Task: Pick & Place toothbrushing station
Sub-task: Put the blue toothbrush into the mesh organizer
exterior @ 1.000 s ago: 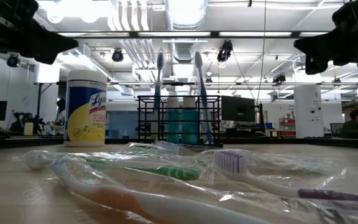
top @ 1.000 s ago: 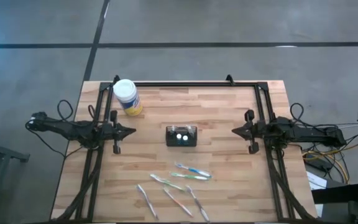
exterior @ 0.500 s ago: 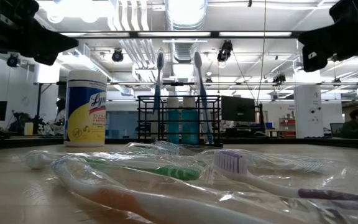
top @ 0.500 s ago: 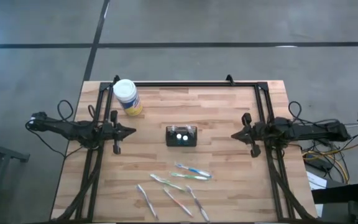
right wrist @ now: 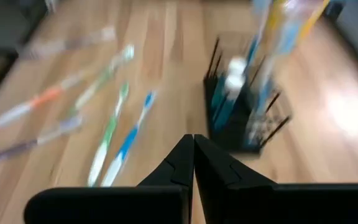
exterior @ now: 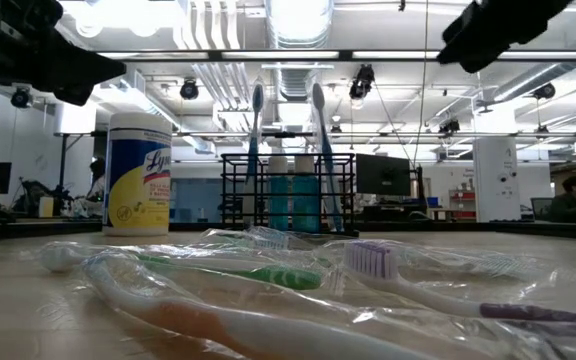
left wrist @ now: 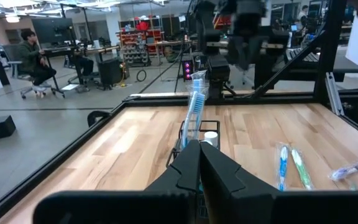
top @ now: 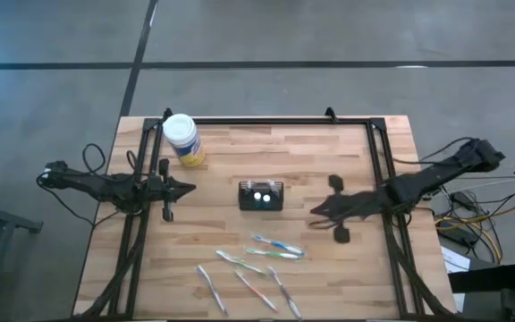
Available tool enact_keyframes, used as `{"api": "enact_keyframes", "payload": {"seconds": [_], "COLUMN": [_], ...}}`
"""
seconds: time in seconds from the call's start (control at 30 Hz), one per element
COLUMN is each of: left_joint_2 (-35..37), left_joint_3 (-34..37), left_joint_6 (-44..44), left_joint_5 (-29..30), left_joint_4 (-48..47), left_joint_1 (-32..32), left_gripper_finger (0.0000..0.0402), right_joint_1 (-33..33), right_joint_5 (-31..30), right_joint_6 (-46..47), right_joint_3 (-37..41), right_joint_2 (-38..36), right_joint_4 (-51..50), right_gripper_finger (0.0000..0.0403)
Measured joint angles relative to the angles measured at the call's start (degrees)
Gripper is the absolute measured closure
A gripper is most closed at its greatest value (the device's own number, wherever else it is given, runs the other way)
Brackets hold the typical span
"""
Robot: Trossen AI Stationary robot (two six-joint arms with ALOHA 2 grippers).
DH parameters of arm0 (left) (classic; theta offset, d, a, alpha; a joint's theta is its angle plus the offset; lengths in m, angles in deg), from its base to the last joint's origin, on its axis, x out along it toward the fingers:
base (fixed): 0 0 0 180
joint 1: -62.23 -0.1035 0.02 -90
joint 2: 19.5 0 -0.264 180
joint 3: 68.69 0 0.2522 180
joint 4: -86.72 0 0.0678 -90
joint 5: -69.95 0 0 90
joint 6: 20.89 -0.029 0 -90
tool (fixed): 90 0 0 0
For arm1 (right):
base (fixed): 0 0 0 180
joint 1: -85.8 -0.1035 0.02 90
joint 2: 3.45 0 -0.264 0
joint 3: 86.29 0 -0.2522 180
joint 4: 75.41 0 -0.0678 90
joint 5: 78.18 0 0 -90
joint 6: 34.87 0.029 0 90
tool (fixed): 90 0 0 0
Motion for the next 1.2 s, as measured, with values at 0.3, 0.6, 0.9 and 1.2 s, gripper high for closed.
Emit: {"api": "enact_keyframes", "payload": {"seconds": [0.3,0.6,0.9,1.2], "left_joint_2": [0.0,0.0,0.0,0.0], "left_joint_3": [0.1,0.1,0.1,0.1], "left_joint_6": [0.0,0.1,0.2,0.8], "left_joint_5": [0.0,0.0,0.0,0.0], "left_joint_4": [-0.9,-2.5,-2.7,-2.6], "left_joint_1": [0.0,0.0,0.0,0.0], "left_gripper_finger": [0.0388,0.0388,0.0388,0.0388], "right_joint_1": [-0.1,0.0,0.0,-0.1], "right_joint_5": [7.4,9.3,9.6,9.2], "right_joint_6": [8.1,10.5,15.8,19.4], "right_joint_3": [-18.8,-32.3,-34.9,-34.0], "right_joint_2": [28.5,45.2,48.6,53.5], "right_joint_4": [-11.7,-18.1,-20.0,-19.0], "right_gripper_finger": [0.0394,0.0353,0.0226,0.0195]}}
